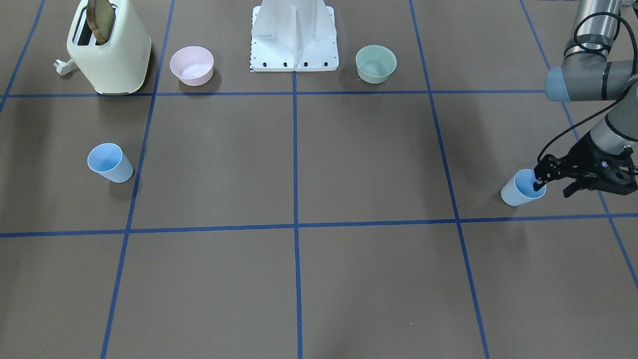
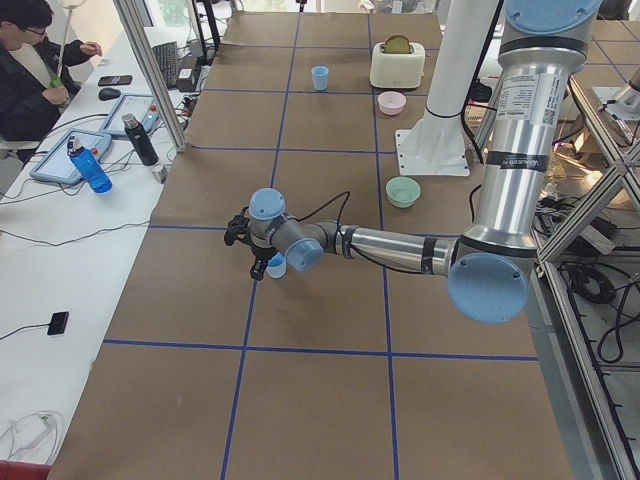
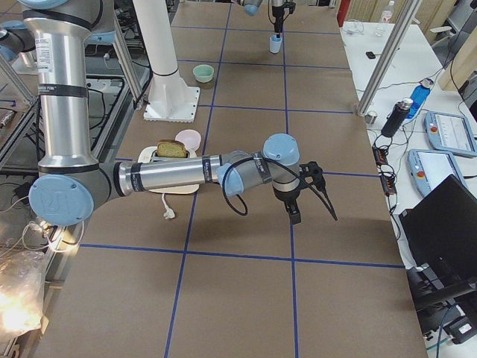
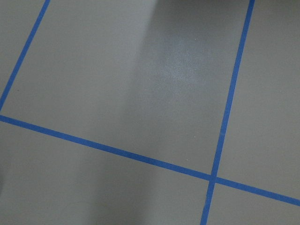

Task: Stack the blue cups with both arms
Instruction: 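Reach the left gripper down and grasp the light-blue cup's rim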

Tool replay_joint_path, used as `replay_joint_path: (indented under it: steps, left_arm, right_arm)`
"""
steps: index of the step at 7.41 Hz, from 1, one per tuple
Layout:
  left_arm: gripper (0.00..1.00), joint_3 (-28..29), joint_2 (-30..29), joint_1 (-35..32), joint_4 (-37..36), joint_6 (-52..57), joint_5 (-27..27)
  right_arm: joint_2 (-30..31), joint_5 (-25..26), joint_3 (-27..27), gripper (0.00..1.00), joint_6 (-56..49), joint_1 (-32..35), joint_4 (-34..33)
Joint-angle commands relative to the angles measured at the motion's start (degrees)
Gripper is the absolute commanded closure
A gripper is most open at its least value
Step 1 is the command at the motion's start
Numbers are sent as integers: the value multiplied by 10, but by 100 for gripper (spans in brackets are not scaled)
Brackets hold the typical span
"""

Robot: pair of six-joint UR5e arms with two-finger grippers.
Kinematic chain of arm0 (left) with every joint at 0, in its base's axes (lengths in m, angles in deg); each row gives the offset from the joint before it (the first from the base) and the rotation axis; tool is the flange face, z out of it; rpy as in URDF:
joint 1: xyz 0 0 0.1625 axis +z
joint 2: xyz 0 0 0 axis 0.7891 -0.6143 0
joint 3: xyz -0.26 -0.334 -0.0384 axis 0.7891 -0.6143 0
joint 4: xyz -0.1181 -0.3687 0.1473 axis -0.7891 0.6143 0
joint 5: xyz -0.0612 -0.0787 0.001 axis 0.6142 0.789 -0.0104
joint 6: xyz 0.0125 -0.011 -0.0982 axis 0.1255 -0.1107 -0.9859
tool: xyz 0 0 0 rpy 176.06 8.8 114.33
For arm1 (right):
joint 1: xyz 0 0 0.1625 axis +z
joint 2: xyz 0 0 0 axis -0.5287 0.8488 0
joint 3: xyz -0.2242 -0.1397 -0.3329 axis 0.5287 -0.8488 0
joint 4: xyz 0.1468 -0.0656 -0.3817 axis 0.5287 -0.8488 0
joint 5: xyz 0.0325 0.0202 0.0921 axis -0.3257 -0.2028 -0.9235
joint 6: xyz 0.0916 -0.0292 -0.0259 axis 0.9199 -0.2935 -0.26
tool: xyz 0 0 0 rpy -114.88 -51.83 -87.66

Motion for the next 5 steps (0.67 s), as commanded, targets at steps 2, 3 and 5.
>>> replay_joint_path:
  steps: [2, 3, 5]
  left_arm:
    - [100, -1, 6, 5, 33, 0, -3]
    - [100, -8, 6, 5, 36, -3, 3]
    - [100, -74, -1, 4, -14, -39, 31]
  right_arm:
    - [1, 0, 0, 0, 0, 0, 0]
    - [1, 0, 0, 0, 0, 0, 0]
    - [1, -1, 0, 0, 0, 0, 0]
